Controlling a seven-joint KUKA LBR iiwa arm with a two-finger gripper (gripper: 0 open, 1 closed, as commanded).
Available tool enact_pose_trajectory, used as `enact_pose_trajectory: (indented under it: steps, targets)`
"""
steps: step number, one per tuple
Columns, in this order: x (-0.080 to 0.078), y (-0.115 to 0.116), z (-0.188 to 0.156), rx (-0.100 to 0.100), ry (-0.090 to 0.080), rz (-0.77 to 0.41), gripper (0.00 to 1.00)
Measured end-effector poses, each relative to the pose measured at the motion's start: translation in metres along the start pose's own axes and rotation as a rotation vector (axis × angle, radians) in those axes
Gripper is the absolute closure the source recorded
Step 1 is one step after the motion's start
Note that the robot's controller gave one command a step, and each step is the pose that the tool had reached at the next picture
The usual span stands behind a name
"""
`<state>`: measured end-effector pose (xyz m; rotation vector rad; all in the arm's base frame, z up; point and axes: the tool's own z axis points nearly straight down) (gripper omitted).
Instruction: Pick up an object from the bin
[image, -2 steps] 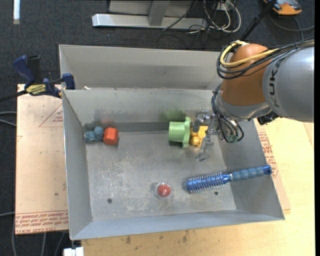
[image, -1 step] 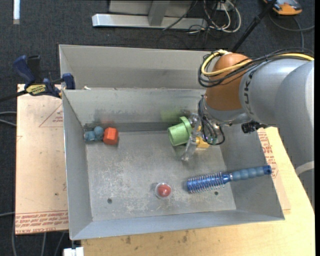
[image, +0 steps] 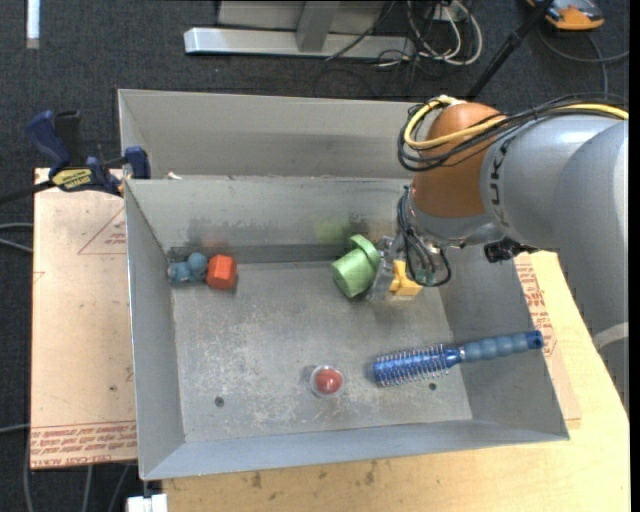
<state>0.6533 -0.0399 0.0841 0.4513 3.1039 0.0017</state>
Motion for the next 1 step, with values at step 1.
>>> enact_pose_trajectory:
  steps: [1]
  targets:
    - [0.0230, 0.0162, -0.1207, -0.002, -0.006, 0.041, 1.00]
